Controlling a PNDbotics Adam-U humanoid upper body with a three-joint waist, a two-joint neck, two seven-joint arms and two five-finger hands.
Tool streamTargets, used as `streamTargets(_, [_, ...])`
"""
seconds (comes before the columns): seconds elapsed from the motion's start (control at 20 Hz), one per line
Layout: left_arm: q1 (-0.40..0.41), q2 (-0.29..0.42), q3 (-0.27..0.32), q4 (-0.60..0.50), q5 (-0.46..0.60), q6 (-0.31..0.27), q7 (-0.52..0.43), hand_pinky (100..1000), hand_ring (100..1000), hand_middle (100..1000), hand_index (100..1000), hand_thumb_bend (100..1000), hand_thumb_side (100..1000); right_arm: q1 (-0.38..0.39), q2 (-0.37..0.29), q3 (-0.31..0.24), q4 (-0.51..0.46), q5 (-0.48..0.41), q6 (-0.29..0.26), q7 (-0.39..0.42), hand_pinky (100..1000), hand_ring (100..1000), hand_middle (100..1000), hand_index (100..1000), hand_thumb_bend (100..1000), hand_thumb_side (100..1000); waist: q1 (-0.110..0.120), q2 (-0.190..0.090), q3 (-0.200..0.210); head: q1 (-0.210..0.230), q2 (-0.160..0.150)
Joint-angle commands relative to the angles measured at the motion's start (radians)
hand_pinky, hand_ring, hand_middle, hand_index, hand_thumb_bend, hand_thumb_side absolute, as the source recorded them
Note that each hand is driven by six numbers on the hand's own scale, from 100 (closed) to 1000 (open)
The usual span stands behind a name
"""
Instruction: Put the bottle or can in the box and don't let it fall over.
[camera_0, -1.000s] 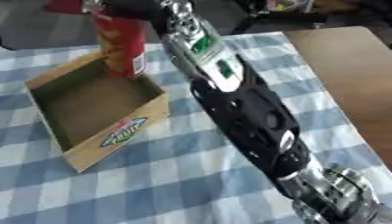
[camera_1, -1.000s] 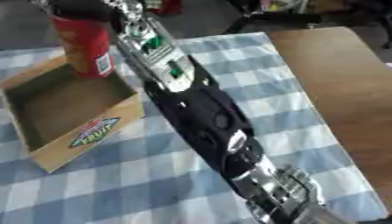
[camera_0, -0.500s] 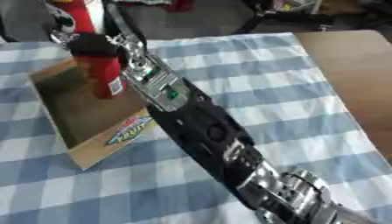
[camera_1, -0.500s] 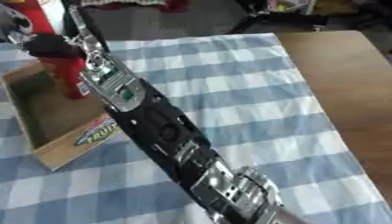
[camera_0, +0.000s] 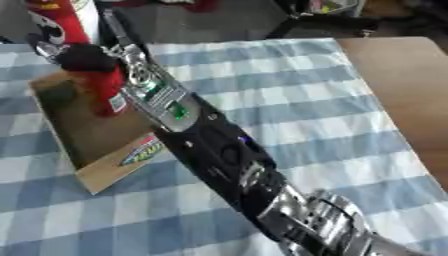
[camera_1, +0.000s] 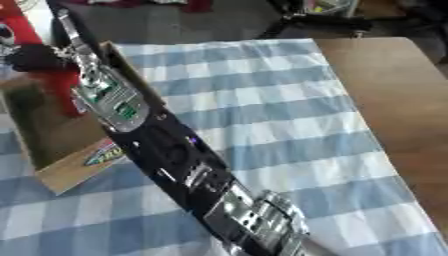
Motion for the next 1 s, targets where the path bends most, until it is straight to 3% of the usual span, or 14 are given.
streamTargets(0.05, [-0.006, 0.017, 0.005, -0.019, 0.001, -0.001, -0.001, 1000, 773, 885, 750, 324, 100, -0.01, 0.012, 0.0, -0.01, 0.009, -0.008, -0.013, 804, 506, 474, 366, 100, 100, 0.01, -0.013, 0.002, -0.013, -0.012])
streamTargets(0.45, [0.005, 0.018, 0.008, -0.019, -0.004, -0.002, 0.001, 1000, 773, 885, 748, 322, 100, -0.029, -0.026, -0.023, -0.013, 0.018, -0.02, -0.042, 802, 506, 474, 366, 100, 100, 0.01, -0.01, -0.005, -0.025, -0.014])
streamTargets(0.75, [0.008, 0.019, 0.01, -0.02, -0.007, -0.003, 0.002, 1000, 772, 885, 747, 320, 100, -0.076, -0.082, -0.069, 0.003, -0.059, -0.017, -0.077, 800, 506, 474, 367, 100, 100, 0.01, 0.0, -0.009, -0.02, -0.02])
streamTargets(1.0, [-0.001, 0.019, 0.009, -0.024, -0.008, -0.004, 0.0, 1000, 772, 885, 746, 321, 100, -0.066, -0.102, -0.072, 0.048, -0.078, -0.035, -0.095, 801, 509, 478, 371, 100, 100, 0.009, 0.017, -0.001, -0.026, -0.035])
